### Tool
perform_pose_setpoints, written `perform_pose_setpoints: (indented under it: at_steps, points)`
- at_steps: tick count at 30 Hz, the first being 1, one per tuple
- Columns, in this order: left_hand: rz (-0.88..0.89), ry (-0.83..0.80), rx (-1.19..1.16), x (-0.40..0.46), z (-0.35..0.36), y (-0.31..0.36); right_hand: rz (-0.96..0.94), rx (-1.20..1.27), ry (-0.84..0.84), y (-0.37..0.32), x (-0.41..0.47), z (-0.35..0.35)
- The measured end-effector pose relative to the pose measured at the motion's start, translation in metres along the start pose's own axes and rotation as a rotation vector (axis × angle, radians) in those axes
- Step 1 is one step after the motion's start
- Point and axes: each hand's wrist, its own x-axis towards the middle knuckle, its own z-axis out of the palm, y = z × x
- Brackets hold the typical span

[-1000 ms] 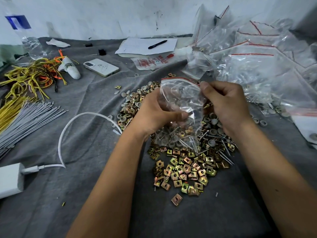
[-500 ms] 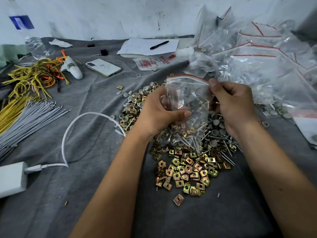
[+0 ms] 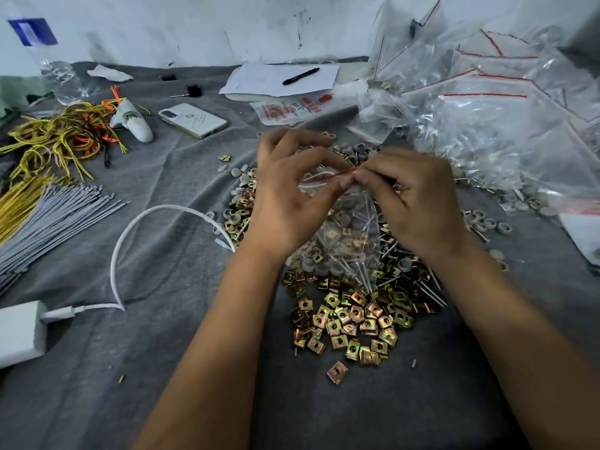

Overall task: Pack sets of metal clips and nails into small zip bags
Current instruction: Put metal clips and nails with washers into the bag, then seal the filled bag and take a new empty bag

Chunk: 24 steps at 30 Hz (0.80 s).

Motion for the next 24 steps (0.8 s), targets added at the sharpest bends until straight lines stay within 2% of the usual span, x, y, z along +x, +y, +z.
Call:
perform_pose_setpoints:
  at_steps: [9, 17, 24]
  points:
    - [-0.042, -0.052, -0.049, -0.001, 0.005, 0.000, 0.099, 0.078, 0.018, 0.001, -0.002, 0.001]
    - [-0.043, -0.030, 0.006, -0.002, 0.008, -0.001, 0.024, 0.024, -0.010, 0.005, -0.003, 0.002]
    - [-0.046, -0.096, -0.024, -0.001, 0.011, 0.002, 0.027, 0.003, -0.024, 0.008, -0.005, -0.001]
